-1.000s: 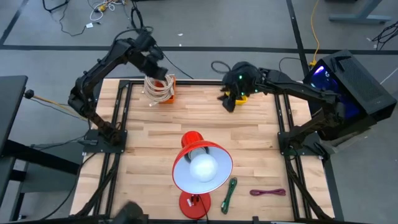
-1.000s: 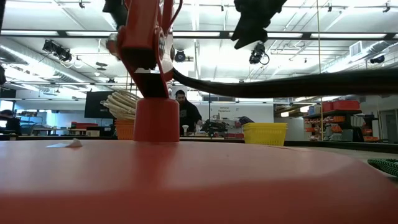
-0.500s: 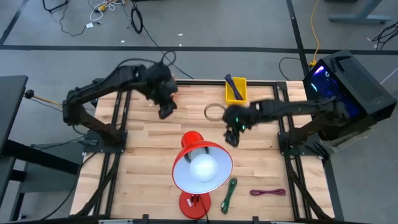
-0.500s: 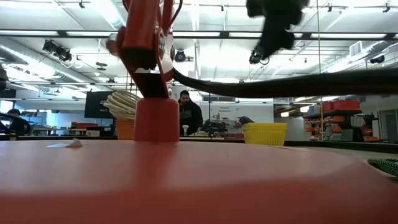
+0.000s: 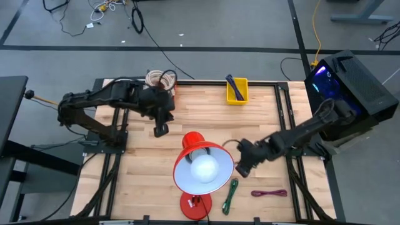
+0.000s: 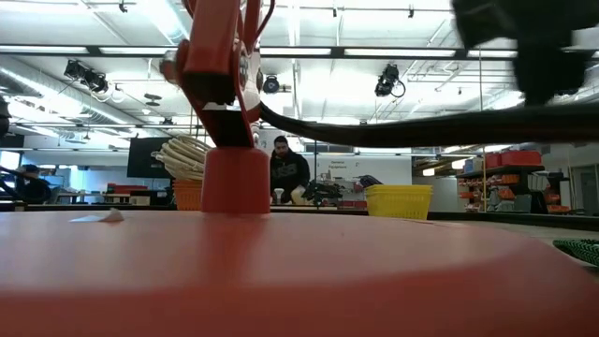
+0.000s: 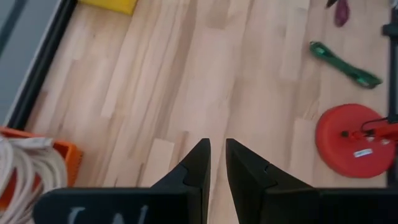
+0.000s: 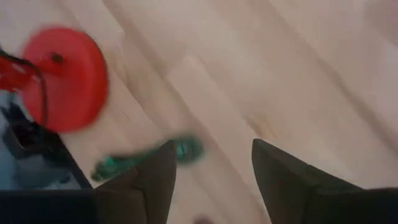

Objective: Pick & Place USB Port
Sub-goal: Put the pink USB cable into the yellow bin

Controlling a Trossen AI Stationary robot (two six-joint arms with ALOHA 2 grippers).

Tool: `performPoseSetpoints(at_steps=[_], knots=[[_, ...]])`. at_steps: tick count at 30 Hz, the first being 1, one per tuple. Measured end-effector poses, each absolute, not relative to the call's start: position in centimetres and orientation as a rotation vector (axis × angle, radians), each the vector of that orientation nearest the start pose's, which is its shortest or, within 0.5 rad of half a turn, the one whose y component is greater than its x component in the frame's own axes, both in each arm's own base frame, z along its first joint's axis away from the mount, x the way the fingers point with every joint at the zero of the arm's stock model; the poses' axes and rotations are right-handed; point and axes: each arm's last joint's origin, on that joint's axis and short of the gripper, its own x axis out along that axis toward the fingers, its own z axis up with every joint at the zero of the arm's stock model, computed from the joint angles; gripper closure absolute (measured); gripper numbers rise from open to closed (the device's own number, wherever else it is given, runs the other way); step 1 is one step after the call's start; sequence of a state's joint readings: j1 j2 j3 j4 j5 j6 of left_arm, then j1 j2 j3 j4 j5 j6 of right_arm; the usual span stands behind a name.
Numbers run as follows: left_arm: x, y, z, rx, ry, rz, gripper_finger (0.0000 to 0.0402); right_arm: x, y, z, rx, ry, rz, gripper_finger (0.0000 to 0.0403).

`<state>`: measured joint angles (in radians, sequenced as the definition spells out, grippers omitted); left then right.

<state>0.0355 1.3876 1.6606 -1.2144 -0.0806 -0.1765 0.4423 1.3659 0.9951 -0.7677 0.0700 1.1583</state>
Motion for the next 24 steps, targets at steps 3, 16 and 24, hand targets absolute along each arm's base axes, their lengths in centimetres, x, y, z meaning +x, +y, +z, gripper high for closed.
performPoseSetpoints(at_steps=[3,16,24], knots=[[24.5,0.7,41.0,-0.125,0.936,0.212,0.0349,21.7,12.3,23.8,0.761,1.205,-0.405,0.0195],[24.0,-0.3,41.2,-0.089,0.925,0.223,0.0349,16.9,18.1,22.9,0.871,1.427,-0.455,0.0195],[24.2,-0.3,41.4,-0.085,0.892,0.229,0.0349,16.3,20.6,20.8,0.852,1.548,-0.442,0.0195]])
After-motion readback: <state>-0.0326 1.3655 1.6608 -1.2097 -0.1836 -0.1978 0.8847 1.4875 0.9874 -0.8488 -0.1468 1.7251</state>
